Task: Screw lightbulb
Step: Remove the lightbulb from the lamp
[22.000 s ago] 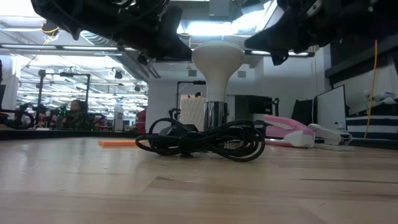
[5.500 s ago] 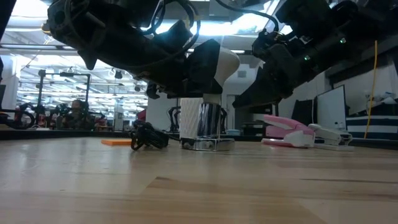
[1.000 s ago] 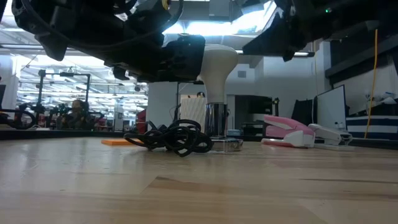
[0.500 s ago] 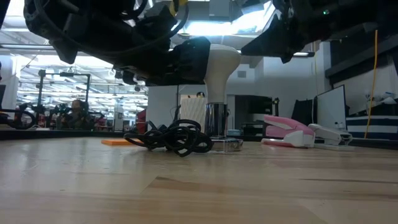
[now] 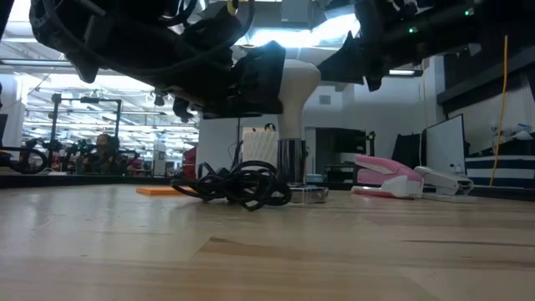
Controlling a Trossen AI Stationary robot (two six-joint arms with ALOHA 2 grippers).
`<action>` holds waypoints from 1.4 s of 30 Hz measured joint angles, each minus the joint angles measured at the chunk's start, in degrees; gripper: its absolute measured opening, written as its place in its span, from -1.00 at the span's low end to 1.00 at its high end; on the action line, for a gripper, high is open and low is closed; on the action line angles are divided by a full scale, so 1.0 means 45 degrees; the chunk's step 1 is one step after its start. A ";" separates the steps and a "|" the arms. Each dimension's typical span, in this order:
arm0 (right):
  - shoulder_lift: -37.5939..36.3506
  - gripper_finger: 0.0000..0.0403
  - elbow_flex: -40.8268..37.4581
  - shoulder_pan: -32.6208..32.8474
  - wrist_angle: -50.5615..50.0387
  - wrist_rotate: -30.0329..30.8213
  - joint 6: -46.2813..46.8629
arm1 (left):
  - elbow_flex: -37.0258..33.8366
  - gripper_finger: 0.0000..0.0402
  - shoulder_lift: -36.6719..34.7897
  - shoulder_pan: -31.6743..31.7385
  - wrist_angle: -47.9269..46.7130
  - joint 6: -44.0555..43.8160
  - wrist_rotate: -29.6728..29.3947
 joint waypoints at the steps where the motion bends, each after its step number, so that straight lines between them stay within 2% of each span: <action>1: 0.0140 -0.99 0.0003 0.0002 0.0202 0.0060 0.0000 | 0.0000 -0.09 0.0000 -0.0004 -0.0001 -0.0004 0.0134; 8: 0.0371 -0.99 -0.0006 -0.0012 0.0582 0.0188 -0.0101 | 0.0000 -0.09 0.0000 0.0100 0.0068 -0.0009 0.0710; 14: 0.0387 -0.99 -0.0021 -0.0381 0.0587 -0.0187 -0.0091 | 0.0000 -0.09 0.0000 0.0611 0.0398 -0.0001 0.2111; 24: 0.0390 -0.99 -0.0026 -0.0387 0.0592 -0.0337 -0.0034 | 0.0000 -0.09 0.0000 0.1168 0.0354 -0.0462 0.2869; 28: 0.0390 -0.99 -0.0031 -0.0387 0.0778 -0.0827 -0.0029 | 0.0000 -0.10 0.0000 0.1198 0.0379 -0.0439 0.2952; 33: 0.0389 -0.99 -0.0041 -0.0382 0.1106 -0.0977 -0.0113 | 0.0032 -0.21 0.0015 0.1229 0.0845 0.0078 0.2940; 38: 0.0380 -0.99 -0.0031 -0.0377 0.1121 -0.0928 -0.0140 | 0.0180 -0.27 0.0034 0.1239 0.0846 0.0177 0.2931; 42: 0.0337 -0.99 -0.0031 -0.0358 0.0769 -0.0269 -0.0150 | 0.0185 -0.26 0.0034 0.1244 0.0825 0.0072 0.2913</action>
